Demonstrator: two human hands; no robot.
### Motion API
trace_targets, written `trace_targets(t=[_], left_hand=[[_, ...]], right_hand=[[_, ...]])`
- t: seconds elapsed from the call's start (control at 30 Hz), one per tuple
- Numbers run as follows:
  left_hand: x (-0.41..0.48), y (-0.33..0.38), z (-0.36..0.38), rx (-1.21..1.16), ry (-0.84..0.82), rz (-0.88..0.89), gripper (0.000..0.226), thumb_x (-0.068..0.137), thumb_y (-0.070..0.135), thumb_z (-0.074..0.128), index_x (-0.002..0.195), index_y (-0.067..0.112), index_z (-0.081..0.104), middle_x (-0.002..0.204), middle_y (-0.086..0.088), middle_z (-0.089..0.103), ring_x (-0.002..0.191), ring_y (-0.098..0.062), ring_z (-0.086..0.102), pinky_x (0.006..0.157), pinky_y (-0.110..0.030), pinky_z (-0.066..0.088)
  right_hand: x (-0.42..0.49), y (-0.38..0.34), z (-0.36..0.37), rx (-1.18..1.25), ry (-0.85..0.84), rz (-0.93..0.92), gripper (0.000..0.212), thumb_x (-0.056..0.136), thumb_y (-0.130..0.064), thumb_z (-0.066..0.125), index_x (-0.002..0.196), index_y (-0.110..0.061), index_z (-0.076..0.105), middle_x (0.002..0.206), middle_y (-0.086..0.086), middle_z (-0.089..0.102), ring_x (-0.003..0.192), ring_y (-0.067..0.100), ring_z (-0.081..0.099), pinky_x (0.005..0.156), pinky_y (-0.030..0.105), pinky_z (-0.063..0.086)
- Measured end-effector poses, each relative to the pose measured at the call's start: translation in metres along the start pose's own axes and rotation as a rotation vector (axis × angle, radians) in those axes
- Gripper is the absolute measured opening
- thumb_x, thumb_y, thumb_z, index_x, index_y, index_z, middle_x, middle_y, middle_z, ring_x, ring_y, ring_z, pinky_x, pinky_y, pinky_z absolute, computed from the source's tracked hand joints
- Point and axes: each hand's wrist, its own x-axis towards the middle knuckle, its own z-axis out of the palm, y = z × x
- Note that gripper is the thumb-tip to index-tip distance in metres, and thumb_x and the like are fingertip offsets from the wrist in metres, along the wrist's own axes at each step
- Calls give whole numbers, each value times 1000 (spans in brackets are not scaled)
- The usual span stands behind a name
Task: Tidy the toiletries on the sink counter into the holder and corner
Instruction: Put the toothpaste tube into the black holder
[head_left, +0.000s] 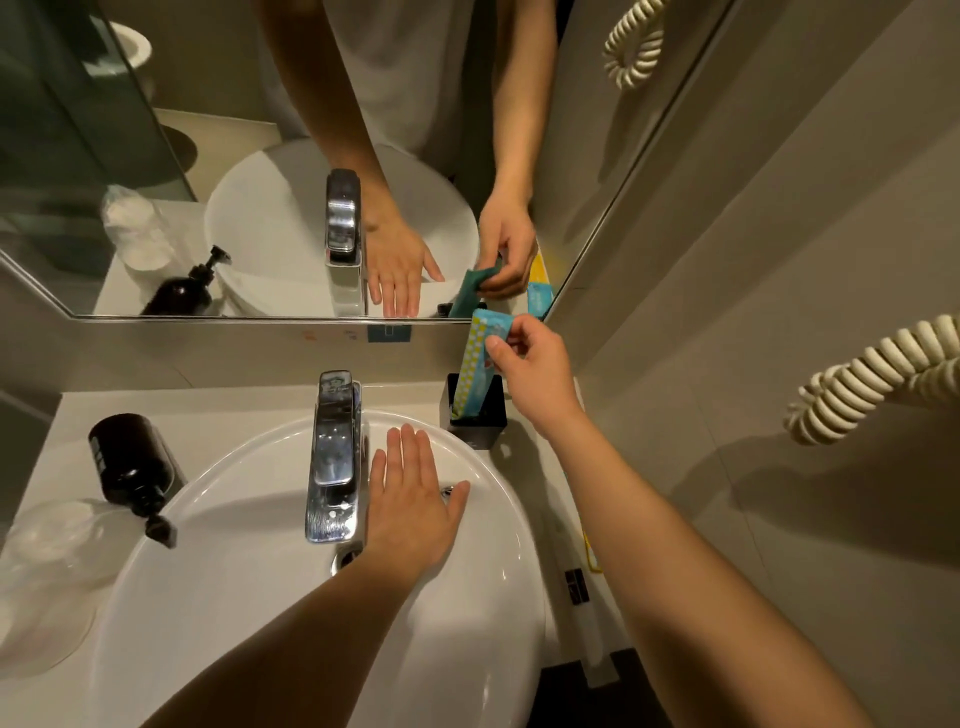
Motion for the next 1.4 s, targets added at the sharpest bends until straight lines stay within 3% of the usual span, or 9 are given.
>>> trace_targets(t=[0.23,0.47,0.67,0.83,1.0,1.17,1.27,1.4], left_hand=[[0,2,-2,-2,-12,-2,87,92,69,-5,152,9,-25,168,-14,-20,153,-29,-25,125,-47,-12],[1,-1,2,-25,-9,1,89,90,72,-12,153,11,-23,163,-10,-27,154,-29,-24,124,-46,-13],[1,1,0,-18,-14,-4,88,90,72,-10,153,11,-24,165,-11,-23,153,-28,-25,122,-44,-19],[-1,2,-4,-6,-27,-7,88,92,71,-4,153,11,-26,167,-12,-22,152,-28,-27,120,-44,-22],[-1,1,-4,-12,-30,2,89,94,70,-1,156,10,-19,168,-13,-18,153,-28,-25,122,-45,-18],[1,0,1,4,-23,7,91,92,71,-4,156,9,-18,169,-14,-15,154,-29,-23,122,-46,-17],[1,1,3,-5,-1,7,92,93,71,0,158,7,-11,170,-15,-9,155,-29,-18,124,-46,-14],[2,1,3,-11,0,10,92,94,71,1,159,7,-9,170,-15,-9,155,-29,-17,123,-44,-17]], right_hand=[[13,26,16,8,-47,97,4,95,-13,65,99,-11,65,94,7,73,86,19,68,87,45,59],[19,34,20,-12,-63,97,6,96,-17,66,98,-22,66,93,-4,72,84,8,67,84,33,59],[18,39,18,-12,-48,114,11,96,-18,65,107,-18,67,97,-5,72,87,6,67,80,25,56],[12,42,10,-4,-34,128,16,97,-16,64,112,-16,66,102,-2,71,94,10,67,84,26,58],[-6,52,-16,-62,67,118,15,95,-13,65,110,-13,67,94,-3,67,85,5,60,76,14,51],[-46,82,-53,-139,171,258,14,96,-10,63,110,-8,65,93,3,64,81,10,58,64,7,49],[-76,107,-72,-214,193,351,12,95,-12,63,106,-8,65,91,1,64,83,15,59,64,10,48],[-105,136,-82,-366,218,478,16,95,-14,64,104,-2,65,99,12,69,91,26,62,81,34,51]])
